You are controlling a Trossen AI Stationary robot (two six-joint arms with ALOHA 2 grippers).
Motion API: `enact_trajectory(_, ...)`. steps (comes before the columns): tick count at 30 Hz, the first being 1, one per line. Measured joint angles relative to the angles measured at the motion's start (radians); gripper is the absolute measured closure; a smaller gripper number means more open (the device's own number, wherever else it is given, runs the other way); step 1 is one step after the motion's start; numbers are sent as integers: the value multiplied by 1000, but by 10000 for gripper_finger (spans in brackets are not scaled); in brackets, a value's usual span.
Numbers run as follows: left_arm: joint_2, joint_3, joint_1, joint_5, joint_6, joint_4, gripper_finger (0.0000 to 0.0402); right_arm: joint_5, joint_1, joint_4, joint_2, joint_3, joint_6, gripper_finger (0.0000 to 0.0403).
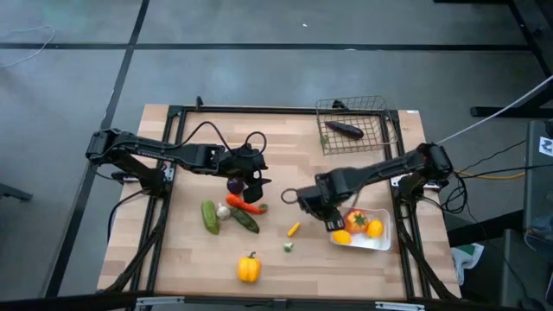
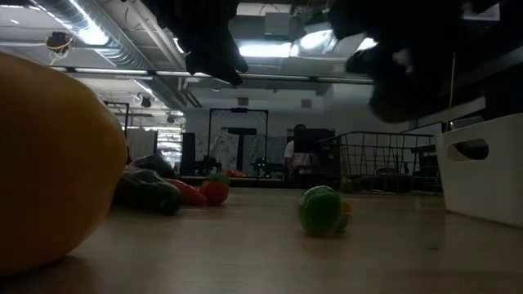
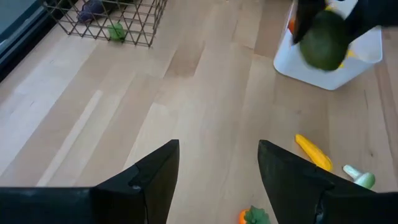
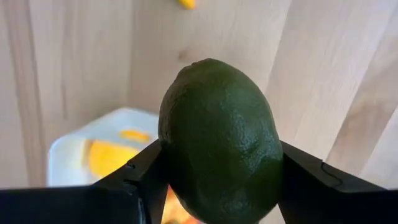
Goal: Sort produce into baskets
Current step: Put the green lime into the white bin
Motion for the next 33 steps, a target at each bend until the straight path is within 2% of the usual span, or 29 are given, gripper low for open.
enact_trajectory(6, 0, 0, 0, 0, 0, 1, 188, 57, 100, -82, -94, -42, 163, 175)
enact_trajectory(10, 0, 0, 0, 0, 1, 1, 188, 91, 186, -87, -172, -132, 323, 175)
enact_trajectory(19, 0, 0, 0, -1, 1, 4, 188, 44, 405, -104, -307, -350, 725, 175)
enact_trajectory(26, 0, 0, 0, -1, 1, 16, 188, 37, 541, -86, -312, -397, 792, 163)
enact_trajectory(33, 0, 0, 0, -1, 1, 16, 188, 37, 590, -74, -312, -402, 790, 142)
